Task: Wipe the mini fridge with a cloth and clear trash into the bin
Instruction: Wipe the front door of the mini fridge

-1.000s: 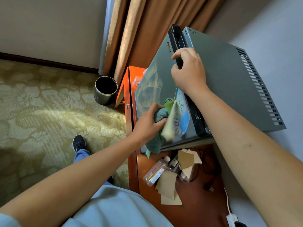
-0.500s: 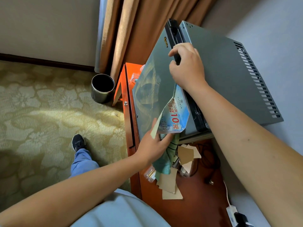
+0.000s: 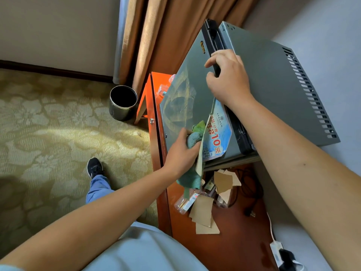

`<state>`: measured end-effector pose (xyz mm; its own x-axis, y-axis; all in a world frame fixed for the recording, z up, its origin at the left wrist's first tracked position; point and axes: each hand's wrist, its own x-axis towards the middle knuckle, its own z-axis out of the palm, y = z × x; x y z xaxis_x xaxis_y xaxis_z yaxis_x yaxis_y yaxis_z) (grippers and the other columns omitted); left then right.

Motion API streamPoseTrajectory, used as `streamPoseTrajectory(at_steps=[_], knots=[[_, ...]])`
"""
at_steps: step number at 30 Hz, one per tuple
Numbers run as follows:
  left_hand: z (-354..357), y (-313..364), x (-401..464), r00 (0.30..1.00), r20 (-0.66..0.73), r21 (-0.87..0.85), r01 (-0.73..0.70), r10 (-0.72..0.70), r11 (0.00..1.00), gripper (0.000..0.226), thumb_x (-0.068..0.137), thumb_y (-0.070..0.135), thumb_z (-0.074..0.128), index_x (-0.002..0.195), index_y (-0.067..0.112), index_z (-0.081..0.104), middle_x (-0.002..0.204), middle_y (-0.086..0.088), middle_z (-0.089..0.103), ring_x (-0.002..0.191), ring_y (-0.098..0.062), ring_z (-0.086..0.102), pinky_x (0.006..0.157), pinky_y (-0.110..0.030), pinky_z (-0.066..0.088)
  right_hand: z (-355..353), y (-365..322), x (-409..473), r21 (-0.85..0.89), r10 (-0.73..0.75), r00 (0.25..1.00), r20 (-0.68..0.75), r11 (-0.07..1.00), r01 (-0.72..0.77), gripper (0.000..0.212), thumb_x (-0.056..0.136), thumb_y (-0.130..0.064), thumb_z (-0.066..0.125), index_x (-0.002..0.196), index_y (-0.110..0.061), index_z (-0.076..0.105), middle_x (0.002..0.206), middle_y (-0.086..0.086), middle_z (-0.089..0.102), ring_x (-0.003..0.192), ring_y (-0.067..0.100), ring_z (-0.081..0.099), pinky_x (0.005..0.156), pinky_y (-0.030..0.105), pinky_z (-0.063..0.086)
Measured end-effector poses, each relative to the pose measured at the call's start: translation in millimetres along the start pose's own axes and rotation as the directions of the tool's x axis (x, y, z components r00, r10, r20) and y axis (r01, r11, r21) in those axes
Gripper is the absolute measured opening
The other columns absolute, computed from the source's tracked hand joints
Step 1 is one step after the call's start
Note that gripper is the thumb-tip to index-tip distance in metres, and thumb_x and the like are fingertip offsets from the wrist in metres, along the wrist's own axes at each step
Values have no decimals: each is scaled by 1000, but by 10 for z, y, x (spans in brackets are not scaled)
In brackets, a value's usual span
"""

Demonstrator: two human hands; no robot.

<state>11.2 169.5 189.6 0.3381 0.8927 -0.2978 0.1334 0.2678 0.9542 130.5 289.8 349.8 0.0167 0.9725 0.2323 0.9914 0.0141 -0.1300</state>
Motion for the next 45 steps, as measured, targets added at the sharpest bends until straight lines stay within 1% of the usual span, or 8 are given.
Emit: streamPoseTrajectory(at_steps=[6,15,22,29,33,37,41,45], knots=[[-45,-309,144,975,-19,-13,221,-222,975,28,89,48,68,99,29,50,94,6,69,87,-16,68,89,-49,56,-4,-1,-2,-40,-26,1000,18,999,26,25,86,-20,53,107,-27,65,132,-10,54,131,14,40,104,24,34],[-117,86,378,998,-54,-55,14,-17,998,26,91,45,69,103,30,52,94,11,70,85,-6,69,76,-36,58,10,-4,-13,-52,-40,999,11,998,40,24,86,-19,54,105,-27,67,127,-10,58,130,16,41,104,20,29],[-131,-465,369,976,-14,71,216,-216,974,25,90,47,66,101,28,53,94,7,68,87,-16,69,87,-49,58,3,-19,-12,-71,-49,998,24,996,51,24,87,-20,54,106,-26,67,128,-9,58,132,17,40,107,25,33],[-303,188,613,991,-129,55,-32,39,998,26,89,46,70,110,32,65,95,15,69,86,-4,66,76,-32,57,6,-18,-18,-70,-56,998,21,996,58,24,86,-20,54,105,-26,68,126,-9,60,132,19,40,109,29,35],[-357,314,768,993,-120,109,13,0,994,24,92,40,67,112,30,60,95,13,67,85,-7,66,62,-25,48,7,-18,-12,-74,-59,998,20,995,61,24,86,-20,54,105,-26,68,125,-10,60,132,18,39,109,28,35],[-392,176,693,991,-31,238,132,-128,962,29,88,43,70,110,27,61,94,5,68,86,-17,65,77,-37,57,18,-5,-5,-67,-54,998,14,996,55,24,86,-20,54,105,-27,68,124,-11,61,132,18,40,107,28,36],[-515,555,754,1000,17,297,1,-7,955,33,86,46,71,111,27,61,96,5,67,87,-16,65,75,-35,55,28,8,4,-66,-53,999,8,996,54,24,86,-21,55,105,-27,68,123,-12,61,130,17,41,105,27,36],[-596,927,1026,998,-34,158,-50,56,986,36,91,40,70,119,30,49,93,7,61,79,-9,61,60,-29,46,18,0,-3,-56,-59,998,1,997,59,25,85,-21,54,105,-27,67,122,-11,61,129,17,42,106,28,37]])
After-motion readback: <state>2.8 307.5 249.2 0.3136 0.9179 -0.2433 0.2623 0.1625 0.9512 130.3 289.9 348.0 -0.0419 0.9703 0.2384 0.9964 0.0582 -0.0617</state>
